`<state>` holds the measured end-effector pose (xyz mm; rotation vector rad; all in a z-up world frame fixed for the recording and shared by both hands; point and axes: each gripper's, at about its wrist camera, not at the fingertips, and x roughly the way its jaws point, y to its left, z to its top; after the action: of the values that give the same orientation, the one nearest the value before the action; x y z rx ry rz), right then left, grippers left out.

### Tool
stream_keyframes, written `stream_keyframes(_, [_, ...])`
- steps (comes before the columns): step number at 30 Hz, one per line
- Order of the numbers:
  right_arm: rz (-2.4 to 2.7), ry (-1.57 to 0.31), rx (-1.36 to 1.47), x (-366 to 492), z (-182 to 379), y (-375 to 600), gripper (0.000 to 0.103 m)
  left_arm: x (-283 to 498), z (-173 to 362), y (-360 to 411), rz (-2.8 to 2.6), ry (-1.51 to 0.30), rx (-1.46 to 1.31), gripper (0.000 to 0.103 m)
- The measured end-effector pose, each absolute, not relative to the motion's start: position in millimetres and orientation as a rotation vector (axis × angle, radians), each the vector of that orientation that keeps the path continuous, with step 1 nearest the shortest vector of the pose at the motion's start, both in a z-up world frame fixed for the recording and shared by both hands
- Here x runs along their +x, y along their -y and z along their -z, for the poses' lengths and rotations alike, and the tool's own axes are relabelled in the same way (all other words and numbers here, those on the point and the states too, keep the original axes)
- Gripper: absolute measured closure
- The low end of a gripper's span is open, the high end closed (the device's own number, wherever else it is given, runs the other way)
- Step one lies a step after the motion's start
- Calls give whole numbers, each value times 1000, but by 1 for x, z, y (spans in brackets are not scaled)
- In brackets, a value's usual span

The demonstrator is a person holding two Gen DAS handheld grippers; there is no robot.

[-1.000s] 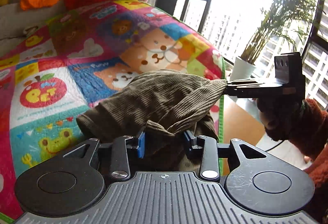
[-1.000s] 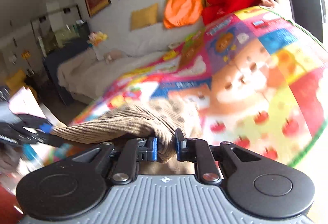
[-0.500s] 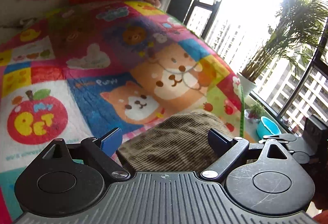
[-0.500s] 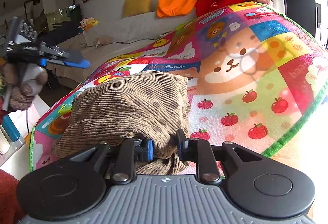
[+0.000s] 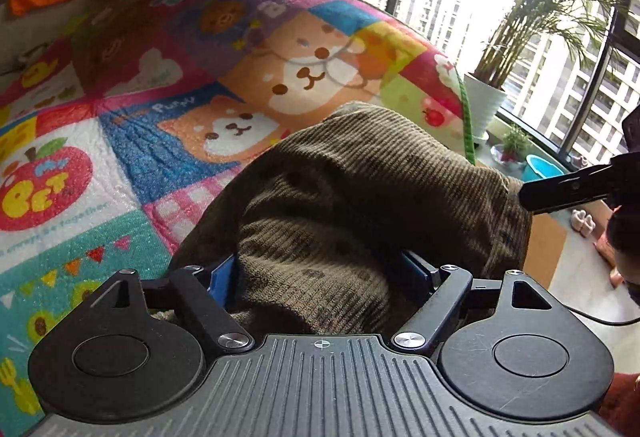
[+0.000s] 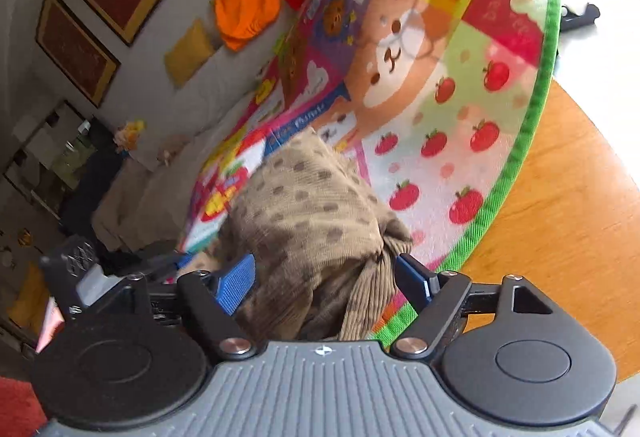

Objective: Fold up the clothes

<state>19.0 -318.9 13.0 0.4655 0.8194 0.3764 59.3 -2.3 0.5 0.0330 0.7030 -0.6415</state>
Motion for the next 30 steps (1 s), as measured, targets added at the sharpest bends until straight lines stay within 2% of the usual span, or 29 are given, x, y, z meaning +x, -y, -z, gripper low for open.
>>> stream_keyframes(2, [-334, -855, 379, 25, 1, 302, 25, 59, 2, -2, 646, -704, 10, 17])
stream_keyframes(4, [-357, -843, 375, 33, 13, 294, 31, 60, 3, -7, 648, -704, -17, 17])
stream_keyframes(5, [-372, -838, 366, 38, 16, 289, 40, 61, 3, -10, 645, -702, -29, 18])
stream_keyframes(8, [-428, -804, 298, 62, 15, 273, 49, 67, 4, -19, 611, -687, -47, 18])
stream_keyframes(17, [-460, -688, 131, 180, -3, 227, 51, 107, -2, -56, 462, -651, -183, 19])
stream_keyframes(21, [-400, -635, 46, 216, -12, 221, 51, 121, -11, -54, 466, -631, -220, 23])
stream_keyframes(26, [-289, -634, -19, 213, -13, 246, 51, 87, -14, -27, 662, -614, -169, 20])
stream_keyframes(30, [-240, -600, -122, 175, -13, 267, 51, 55, -17, -23, 800, -605, -176, 15])
